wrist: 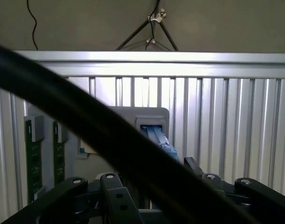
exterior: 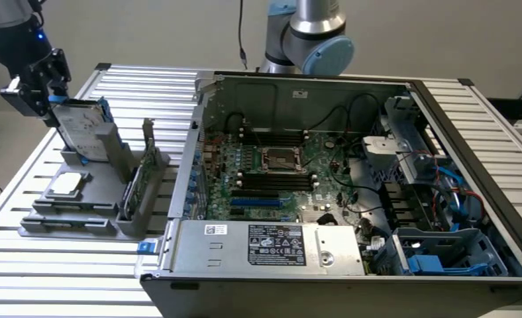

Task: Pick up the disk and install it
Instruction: 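Pick up the disk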

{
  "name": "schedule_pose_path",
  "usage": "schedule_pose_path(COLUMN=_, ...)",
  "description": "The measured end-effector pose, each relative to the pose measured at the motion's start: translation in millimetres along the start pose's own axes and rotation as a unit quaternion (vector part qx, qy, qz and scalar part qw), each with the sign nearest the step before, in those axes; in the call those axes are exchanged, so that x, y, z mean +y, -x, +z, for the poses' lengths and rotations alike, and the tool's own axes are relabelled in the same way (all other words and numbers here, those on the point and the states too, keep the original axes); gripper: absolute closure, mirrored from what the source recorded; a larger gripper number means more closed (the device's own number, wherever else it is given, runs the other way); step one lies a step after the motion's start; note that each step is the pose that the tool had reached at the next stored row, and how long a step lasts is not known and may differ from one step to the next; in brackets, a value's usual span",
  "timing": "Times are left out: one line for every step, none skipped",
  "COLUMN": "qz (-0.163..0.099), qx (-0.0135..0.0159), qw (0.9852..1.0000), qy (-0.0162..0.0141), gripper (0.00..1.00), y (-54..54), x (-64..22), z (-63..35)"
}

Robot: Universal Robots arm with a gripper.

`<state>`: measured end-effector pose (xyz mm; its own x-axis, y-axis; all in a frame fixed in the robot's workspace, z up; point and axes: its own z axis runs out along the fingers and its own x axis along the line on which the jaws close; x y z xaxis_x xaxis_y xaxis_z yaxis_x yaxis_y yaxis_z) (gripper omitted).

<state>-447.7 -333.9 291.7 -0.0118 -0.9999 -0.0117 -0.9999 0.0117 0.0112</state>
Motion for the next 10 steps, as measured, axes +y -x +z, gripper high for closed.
schedule_pose_path(qz=0.004, qx=-0.0006, qw=1.0, qy=-0.0001, gripper=0.4, y=0.0, x=0.0, z=0.0)
schedule_pose_path(qz=0.008, qx=-0.001, qw=1.0, qy=-0.0001, gripper=0.4, y=0.0, x=0.0, z=0.0)
schedule_pose_path(qz=0.012, qx=-0.0014, qw=0.9999, qy=-0.0001, gripper=0.4, y=0.0, x=0.0, z=0.0)
schedule_pose_path(qz=0.015, qx=-0.0017, qw=0.9999, qy=-0.0002, gripper=0.4, y=0.0, x=0.0, z=0.0)
schedule_pose_path(qz=0.018, qx=-0.0017, qw=0.9998, qy=-0.0002, gripper=0.4, y=0.0, x=0.0, z=0.0)
schedule_pose_path(qz=0.019, qx=-0.0018, qw=0.9998, qy=-0.0002, gripper=0.4, y=0.0, x=0.0, z=0.0)
schedule_pose_path(qz=0.019, qx=-0.0019, qw=0.9998, qy=-0.0003, gripper=0.4, y=0.2, x=0.0, z=0.1)
schedule_pose_path(qz=0.019, qx=-0.0018, qw=0.9998, qy=-0.0003, gripper=0.4, y=0.7, x=0.0, z=0.0)
schedule_pose_path(qz=0.019, qx=-0.0018, qw=0.9998, qy=-0.0002, gripper=0.4, y=1.3, x=-0.1, z=0.0)
schedule_pose_path(qz=0.019, qx=-0.0018, qw=0.9998, qy=-0.0001, gripper=0.4, y=2.0, x=-0.1, z=0.1)
